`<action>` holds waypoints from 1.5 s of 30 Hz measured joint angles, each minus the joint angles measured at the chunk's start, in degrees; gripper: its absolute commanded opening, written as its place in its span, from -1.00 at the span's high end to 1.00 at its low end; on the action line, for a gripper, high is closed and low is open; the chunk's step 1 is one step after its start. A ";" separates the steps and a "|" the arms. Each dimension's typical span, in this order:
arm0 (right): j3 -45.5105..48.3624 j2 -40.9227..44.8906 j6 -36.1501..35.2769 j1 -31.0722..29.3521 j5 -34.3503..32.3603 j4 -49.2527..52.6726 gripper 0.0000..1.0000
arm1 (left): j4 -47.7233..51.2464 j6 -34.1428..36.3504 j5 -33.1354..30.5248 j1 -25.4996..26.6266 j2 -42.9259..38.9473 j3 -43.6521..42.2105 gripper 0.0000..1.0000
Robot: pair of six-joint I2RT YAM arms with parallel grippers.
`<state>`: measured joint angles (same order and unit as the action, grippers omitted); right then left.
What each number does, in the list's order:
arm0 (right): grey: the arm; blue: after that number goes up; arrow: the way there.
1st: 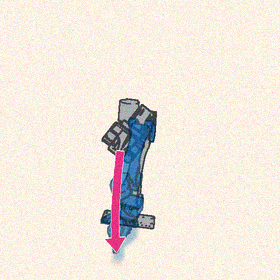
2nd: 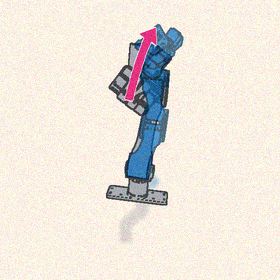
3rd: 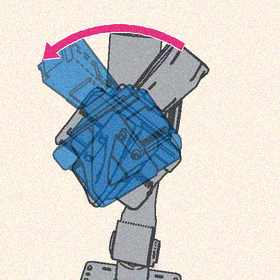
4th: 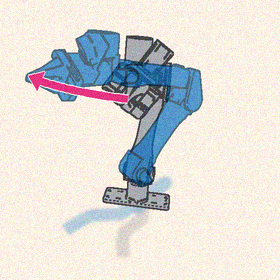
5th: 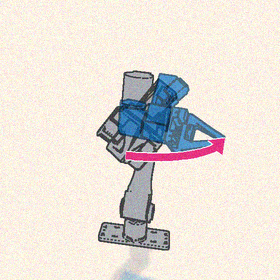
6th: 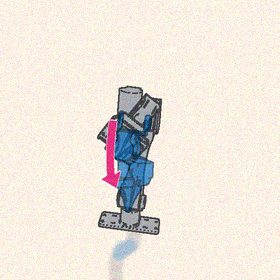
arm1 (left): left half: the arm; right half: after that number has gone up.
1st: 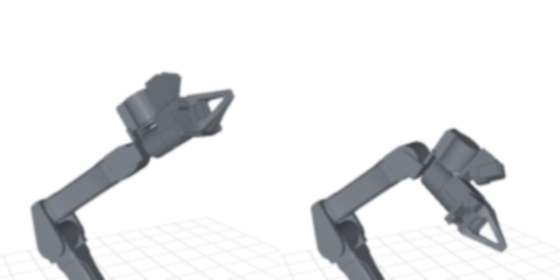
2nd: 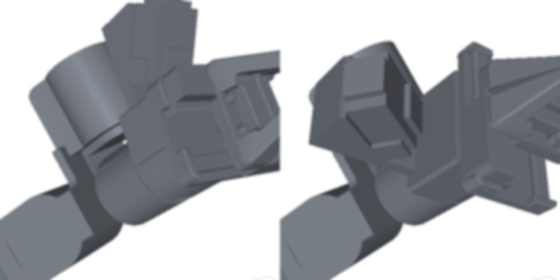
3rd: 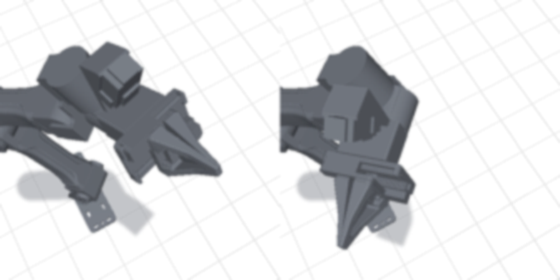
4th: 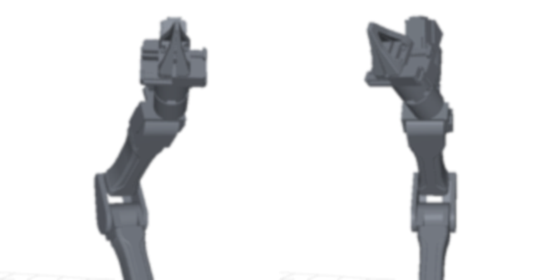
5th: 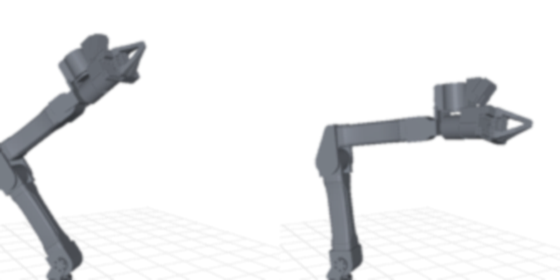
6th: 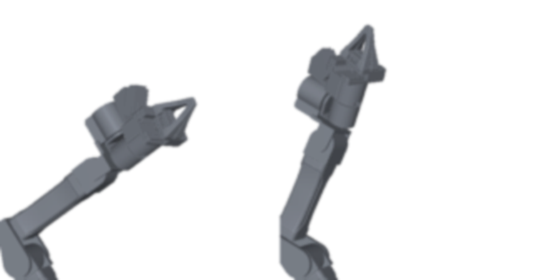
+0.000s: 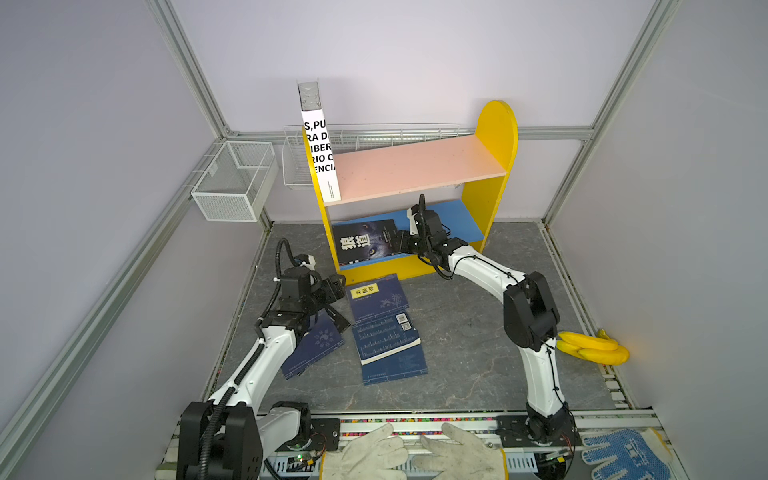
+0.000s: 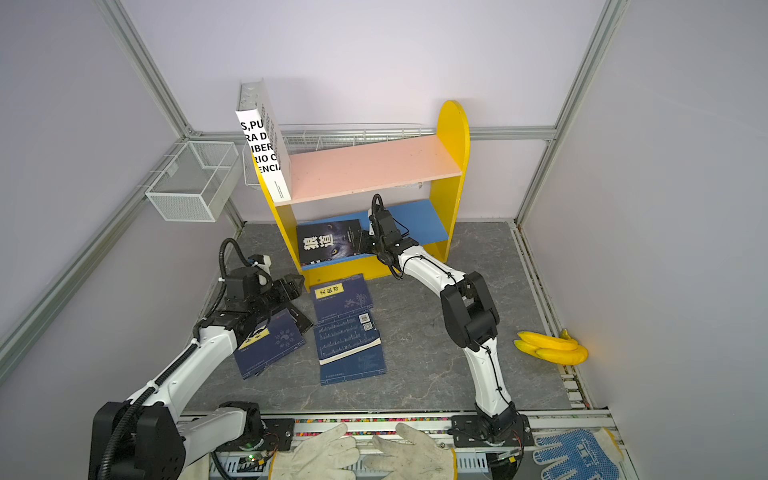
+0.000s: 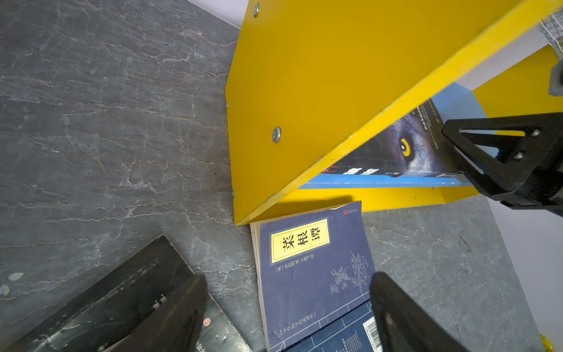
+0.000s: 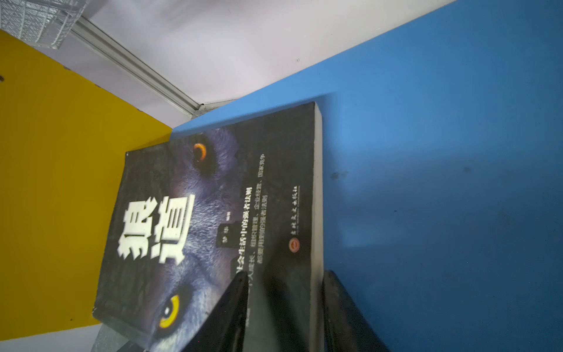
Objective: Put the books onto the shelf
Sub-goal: 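Release the black book and lower both grippers toward the blue books, then grasp the blue barcode book's edges with both grippers and lift it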
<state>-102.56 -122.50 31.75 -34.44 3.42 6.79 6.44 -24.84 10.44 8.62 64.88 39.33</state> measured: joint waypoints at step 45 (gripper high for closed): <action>42.88 16.81 -0.52 -6.16 17.68 2.27 -0.16 | -8.00 -26.67 16.41 9.55 3.30 -20.15 -0.52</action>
<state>-59.68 -105.69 31.22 -40.60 21.10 9.06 -1.56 -51.51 26.85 18.17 68.18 19.18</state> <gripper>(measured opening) 0.605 0.778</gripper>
